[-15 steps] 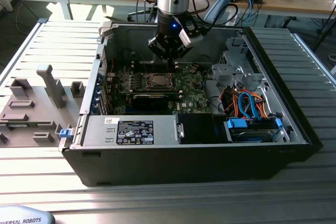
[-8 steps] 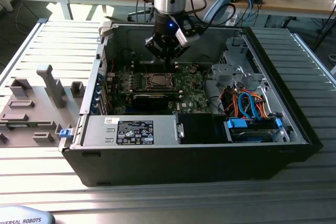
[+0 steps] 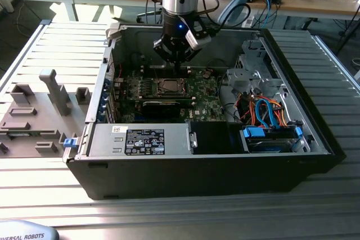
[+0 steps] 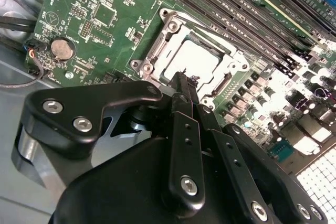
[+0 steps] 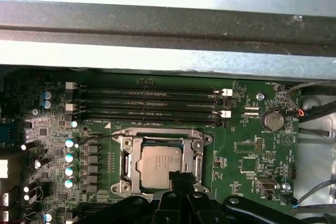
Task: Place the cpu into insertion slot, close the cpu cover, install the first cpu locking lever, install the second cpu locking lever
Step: 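Install the first cpu locking lever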
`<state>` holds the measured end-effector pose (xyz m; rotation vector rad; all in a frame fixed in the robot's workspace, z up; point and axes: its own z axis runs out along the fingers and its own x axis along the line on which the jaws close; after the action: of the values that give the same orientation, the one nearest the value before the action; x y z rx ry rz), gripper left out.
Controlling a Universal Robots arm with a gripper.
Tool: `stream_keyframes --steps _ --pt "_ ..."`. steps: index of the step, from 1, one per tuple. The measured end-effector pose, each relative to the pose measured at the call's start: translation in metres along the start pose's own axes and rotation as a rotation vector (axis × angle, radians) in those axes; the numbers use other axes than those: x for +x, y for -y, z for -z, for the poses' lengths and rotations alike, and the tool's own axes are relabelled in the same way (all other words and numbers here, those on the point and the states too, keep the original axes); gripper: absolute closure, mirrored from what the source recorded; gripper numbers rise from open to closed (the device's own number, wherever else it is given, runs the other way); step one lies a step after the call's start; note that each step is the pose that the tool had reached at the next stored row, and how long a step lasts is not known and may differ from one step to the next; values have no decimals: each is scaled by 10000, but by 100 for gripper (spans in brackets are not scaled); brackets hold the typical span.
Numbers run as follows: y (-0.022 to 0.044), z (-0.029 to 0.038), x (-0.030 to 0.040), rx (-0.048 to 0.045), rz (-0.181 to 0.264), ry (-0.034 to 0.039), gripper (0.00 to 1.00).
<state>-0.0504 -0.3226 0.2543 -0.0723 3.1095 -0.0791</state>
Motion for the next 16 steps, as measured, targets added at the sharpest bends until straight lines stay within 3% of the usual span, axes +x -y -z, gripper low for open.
stream_keyframes --steps 16 --pt "-55 4 35 65 2 -3 89"
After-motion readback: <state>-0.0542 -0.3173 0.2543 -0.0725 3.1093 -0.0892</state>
